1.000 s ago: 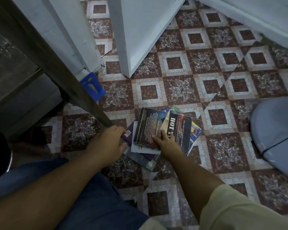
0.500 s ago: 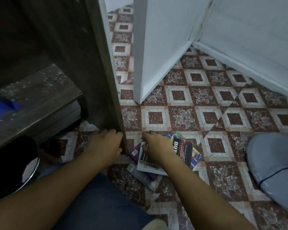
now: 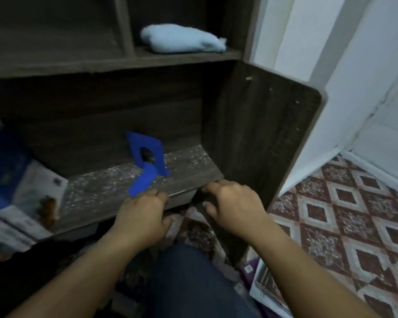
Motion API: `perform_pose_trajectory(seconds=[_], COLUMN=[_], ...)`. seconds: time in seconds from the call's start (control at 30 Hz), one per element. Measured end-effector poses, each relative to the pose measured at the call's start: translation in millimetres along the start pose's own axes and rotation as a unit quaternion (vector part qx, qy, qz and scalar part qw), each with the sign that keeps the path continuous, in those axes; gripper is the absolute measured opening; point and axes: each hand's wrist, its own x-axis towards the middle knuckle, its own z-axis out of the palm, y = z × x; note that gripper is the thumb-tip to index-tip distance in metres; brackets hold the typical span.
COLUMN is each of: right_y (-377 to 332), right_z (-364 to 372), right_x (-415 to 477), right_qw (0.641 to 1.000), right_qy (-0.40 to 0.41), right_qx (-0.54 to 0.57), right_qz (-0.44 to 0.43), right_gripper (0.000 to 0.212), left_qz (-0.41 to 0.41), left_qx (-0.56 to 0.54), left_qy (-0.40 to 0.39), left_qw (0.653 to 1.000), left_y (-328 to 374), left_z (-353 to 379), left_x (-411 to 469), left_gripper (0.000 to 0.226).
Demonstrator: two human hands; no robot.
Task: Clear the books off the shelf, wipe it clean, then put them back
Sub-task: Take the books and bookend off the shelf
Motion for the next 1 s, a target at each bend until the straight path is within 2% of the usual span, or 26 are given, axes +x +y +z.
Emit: perform_pose_trajectory(seconds=[0.2, 0.37, 0.57, 0.7, 0.83, 0.9, 1.0], right_y=[-107, -174, -232, -262, -289, -302, -320], right_z=[-25, -30, -20, -13, -8, -5, 2], right_x=[52, 83, 121, 145, 168, 177, 186], right_qw=[0.993, 0.983, 0.968, 0.959, 0.946, 0.943, 0.937], right_qy=[0.011, 0.015, -0.011, 0.001, 0.011, 0.009, 0.011], right_qx=[-0.025, -0.032, -0.027, -0.013, 0.024, 0.032, 0.023], right_qz=[-0.117, -0.181, -0.248, -0.282, -0.322, -0.331, -0.348], right_gripper=[0.039, 0.040, 0.037, 0.038, 0.063, 0.078, 0.089], left_qz=[-0.111, -0.196, -0.280, -0.303, -0.326, -0.327, -0.326], left_qx=[-0.012, -0.007, 0.068, 0.068, 0.062, 0.071, 0.064], left_qy=[0.079, 0.140, 0.258, 0.256, 0.232, 0.239, 0.254], left_qw=[0.991, 0.971, 0.922, 0.915, 0.915, 0.912, 0.909], left_y=[-107, -166, -219, -242, -251, -254, -257], left_z=[-45, -65, -77, -83, -70, -62, -56], left_x=[-56, -94, -118, -120, -122, -124, -122], left_gripper=[0.048, 0.056, 0.075, 0.079, 0.086, 0.090, 0.090])
